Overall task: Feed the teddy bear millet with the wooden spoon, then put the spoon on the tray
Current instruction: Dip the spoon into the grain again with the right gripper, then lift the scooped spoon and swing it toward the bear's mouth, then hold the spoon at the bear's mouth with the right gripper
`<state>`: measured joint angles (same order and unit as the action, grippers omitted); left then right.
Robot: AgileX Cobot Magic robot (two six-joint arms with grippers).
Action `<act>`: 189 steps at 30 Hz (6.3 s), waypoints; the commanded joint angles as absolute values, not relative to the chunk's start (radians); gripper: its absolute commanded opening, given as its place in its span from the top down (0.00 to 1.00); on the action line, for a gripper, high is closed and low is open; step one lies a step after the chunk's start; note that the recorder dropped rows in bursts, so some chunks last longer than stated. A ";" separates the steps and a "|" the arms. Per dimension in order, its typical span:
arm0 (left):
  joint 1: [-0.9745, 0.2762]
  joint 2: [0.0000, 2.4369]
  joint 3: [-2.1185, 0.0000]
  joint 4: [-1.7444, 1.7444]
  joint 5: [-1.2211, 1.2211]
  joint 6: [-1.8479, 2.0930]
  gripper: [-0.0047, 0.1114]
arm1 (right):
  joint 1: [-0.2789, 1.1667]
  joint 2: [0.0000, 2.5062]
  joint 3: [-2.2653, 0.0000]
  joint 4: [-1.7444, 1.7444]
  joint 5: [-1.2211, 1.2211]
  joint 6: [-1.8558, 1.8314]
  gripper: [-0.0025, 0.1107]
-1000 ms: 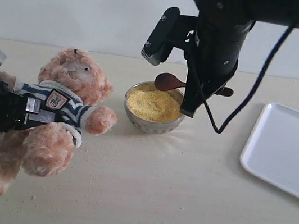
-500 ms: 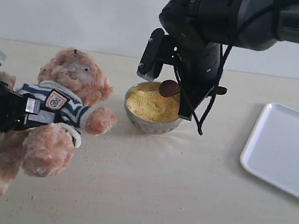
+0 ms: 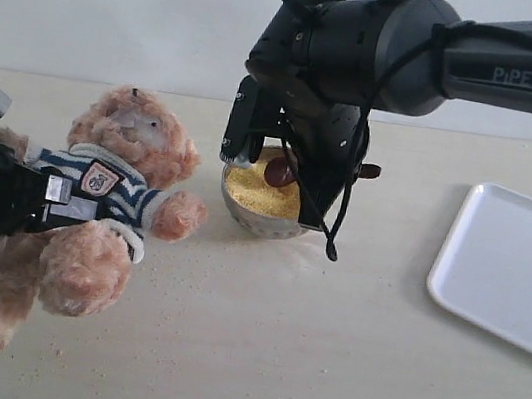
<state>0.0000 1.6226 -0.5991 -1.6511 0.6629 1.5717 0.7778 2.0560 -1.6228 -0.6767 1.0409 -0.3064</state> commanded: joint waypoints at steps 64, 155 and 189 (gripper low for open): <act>0.002 1.622 -0.599 -1.657 0.677 1.578 0.92 | 0.777 1.946 -1.629 -0.554 1.077 -0.173 0.98; 0.002 1.622 -0.599 -1.655 0.740 1.594 0.92 | 1.055 1.879 -1.629 -0.816 1.012 -0.107 0.98; 0.002 1.622 -0.599 -1.655 0.740 1.594 0.92 | 1.116 1.896 -1.629 -0.928 1.112 0.042 0.98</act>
<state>0.0000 1.6226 -0.5991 -1.6511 0.7154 1.5899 1.1161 1.8986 -1.6228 -0.9047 1.0914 0.0053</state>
